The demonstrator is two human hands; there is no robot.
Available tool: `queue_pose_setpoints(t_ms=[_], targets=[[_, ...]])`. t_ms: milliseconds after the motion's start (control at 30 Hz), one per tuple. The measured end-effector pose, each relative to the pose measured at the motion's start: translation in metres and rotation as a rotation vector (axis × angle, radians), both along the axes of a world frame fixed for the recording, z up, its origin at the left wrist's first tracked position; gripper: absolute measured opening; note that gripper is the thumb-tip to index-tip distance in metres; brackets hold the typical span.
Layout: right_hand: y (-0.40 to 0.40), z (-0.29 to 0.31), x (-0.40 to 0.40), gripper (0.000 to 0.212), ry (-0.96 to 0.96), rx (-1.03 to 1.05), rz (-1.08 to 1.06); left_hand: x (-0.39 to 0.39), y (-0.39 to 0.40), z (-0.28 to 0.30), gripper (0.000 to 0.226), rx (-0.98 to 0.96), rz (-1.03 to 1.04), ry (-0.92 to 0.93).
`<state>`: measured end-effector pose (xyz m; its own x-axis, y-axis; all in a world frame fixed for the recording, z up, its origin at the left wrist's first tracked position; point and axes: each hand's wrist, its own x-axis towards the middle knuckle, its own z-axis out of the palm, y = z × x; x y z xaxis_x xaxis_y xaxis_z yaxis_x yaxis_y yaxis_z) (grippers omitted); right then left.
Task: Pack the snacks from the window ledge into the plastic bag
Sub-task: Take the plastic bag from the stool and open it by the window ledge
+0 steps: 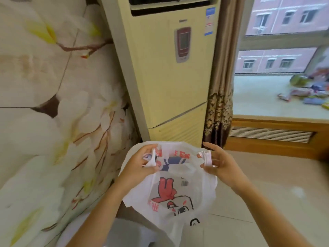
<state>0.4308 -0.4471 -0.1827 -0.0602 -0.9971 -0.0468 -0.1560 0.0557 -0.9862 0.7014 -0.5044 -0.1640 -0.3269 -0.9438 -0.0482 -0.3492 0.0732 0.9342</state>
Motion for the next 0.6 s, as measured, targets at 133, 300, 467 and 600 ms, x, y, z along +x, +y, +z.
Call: queue_pose_setpoints(t_ms=[133, 300, 467, 600], targets=[[0.037, -0.001, -0.095, 0.068, 0.025, -0.007, -0.154, -0.102, -0.004, 0.002, 0.058, 0.031, -0.166, 0.037], [0.079, -0.001, -0.227, 0.069, 0.082, 0.000, -0.304, -0.245, -0.001, -0.006, 0.056, 0.052, -0.275, 0.048], [0.108, -0.007, -0.342, 0.070, 0.152, 0.048, -0.375, -0.363, 0.007, -0.025, 0.056, 0.066, -0.357, 0.074], [0.117, -0.015, -0.414, 0.068, 0.221, 0.095, -0.420, -0.436, 0.006, -0.036, 0.055, 0.100, -0.378, 0.068]])
